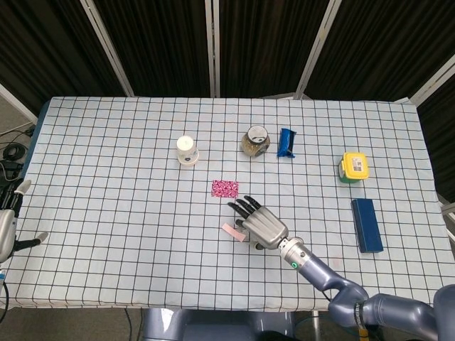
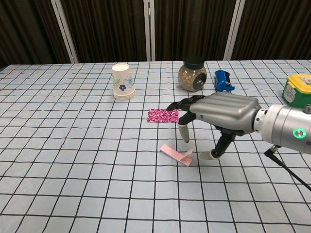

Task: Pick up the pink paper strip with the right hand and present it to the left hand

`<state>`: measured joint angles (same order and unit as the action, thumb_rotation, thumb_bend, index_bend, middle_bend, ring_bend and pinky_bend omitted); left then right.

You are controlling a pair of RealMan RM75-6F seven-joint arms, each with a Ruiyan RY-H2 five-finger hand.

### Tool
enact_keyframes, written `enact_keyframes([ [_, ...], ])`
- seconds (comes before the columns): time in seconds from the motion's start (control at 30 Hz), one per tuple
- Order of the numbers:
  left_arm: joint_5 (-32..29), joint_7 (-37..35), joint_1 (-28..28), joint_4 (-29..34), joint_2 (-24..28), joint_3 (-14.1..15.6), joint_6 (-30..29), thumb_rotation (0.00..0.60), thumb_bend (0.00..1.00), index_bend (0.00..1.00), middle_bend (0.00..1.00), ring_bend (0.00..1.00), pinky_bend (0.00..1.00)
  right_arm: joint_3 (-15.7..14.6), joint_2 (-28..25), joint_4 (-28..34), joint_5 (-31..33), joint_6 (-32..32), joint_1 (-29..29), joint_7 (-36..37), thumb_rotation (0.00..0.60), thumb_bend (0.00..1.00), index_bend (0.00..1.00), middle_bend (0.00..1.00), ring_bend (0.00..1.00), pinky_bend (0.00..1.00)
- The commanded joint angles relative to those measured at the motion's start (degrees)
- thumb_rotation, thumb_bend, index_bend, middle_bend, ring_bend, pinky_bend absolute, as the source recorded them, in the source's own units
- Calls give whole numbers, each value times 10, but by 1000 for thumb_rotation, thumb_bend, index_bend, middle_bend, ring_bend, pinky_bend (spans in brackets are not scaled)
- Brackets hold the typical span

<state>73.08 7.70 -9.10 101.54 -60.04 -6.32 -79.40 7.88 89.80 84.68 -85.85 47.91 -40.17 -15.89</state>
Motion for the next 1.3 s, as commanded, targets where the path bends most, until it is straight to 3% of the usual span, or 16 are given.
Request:
enact_keyframes([
  [0.03, -1, 0, -1, -1, 0, 0, 1, 600, 0, 0, 0, 0, 0, -6, 22, -27, -7, 3, -10, -10, 600, 169, 508, 55, 0, 0],
  [0.83, 1, -2, -1, 1, 1, 0, 2, 600, 0, 0, 0, 0, 0, -23, 57, -67, -6, 29, -20, 37, 600, 377, 631, 91, 0, 0],
  [1.07, 0, -3, -2, 1, 1, 1, 5, 600, 0, 0, 0, 0, 0, -21, 62, -72, -5, 36, -24, 46, 600, 448, 670, 111, 0, 0],
  [1.3, -5, -4, -10, -6, -5, 0, 21, 600, 0, 0, 0, 0, 0, -2, 51, -57, -16, 57, -36, 47, 600, 453, 690, 129, 0, 0],
])
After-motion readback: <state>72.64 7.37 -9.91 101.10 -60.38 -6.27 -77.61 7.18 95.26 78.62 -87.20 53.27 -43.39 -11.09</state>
